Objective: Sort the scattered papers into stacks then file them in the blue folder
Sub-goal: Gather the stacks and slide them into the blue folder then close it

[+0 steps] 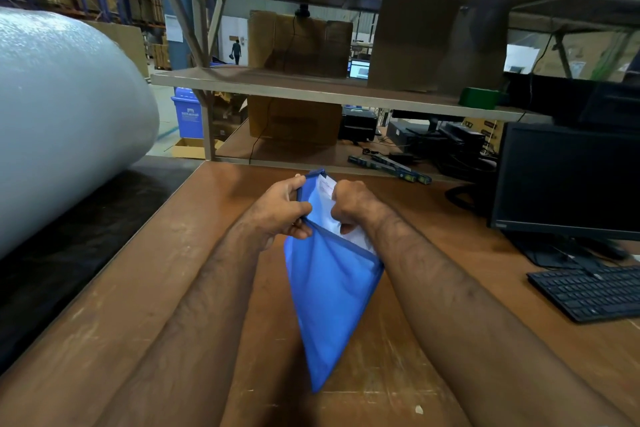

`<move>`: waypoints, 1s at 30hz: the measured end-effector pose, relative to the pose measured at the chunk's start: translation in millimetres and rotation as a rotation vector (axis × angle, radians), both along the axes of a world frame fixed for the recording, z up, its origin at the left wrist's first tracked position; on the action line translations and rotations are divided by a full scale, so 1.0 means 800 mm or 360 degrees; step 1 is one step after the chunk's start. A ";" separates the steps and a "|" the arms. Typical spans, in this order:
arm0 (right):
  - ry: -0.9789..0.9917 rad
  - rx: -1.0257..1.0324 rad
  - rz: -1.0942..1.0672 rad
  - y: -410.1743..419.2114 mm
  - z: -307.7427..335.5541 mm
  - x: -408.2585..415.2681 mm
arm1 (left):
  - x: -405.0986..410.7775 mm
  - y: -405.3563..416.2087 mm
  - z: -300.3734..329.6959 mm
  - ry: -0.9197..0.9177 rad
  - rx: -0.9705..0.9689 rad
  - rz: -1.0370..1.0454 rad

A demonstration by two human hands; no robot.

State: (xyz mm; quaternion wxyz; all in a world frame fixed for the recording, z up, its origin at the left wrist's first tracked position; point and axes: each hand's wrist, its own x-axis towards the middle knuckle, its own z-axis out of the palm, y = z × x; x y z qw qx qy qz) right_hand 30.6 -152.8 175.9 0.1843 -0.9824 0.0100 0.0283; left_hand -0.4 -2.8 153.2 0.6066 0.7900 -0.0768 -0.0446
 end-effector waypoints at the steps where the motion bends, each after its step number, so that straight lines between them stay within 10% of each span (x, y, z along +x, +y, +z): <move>1: 0.0016 0.0030 0.0000 -0.002 -0.005 0.001 | -0.001 0.000 -0.001 0.0009 0.0001 -0.0001; 7: -0.0465 0.0233 -0.0234 -0.054 -0.036 0.011 | 0.004 0.003 -0.001 -0.0012 0.0038 0.0005; 15: 0.0547 0.1509 -0.0326 -0.108 -0.131 -0.011 | 0.035 -0.067 -0.064 -0.0024 0.0170 -0.0273; 22: 0.0528 0.1442 -0.0324 -0.099 -0.214 -0.006 | 0.065 -0.034 -0.190 -0.0237 0.0923 0.0623; 30: 0.0337 0.1380 -0.0400 -0.076 -0.234 0.038 | 0.052 -0.026 -0.242 -0.0238 0.1580 0.0042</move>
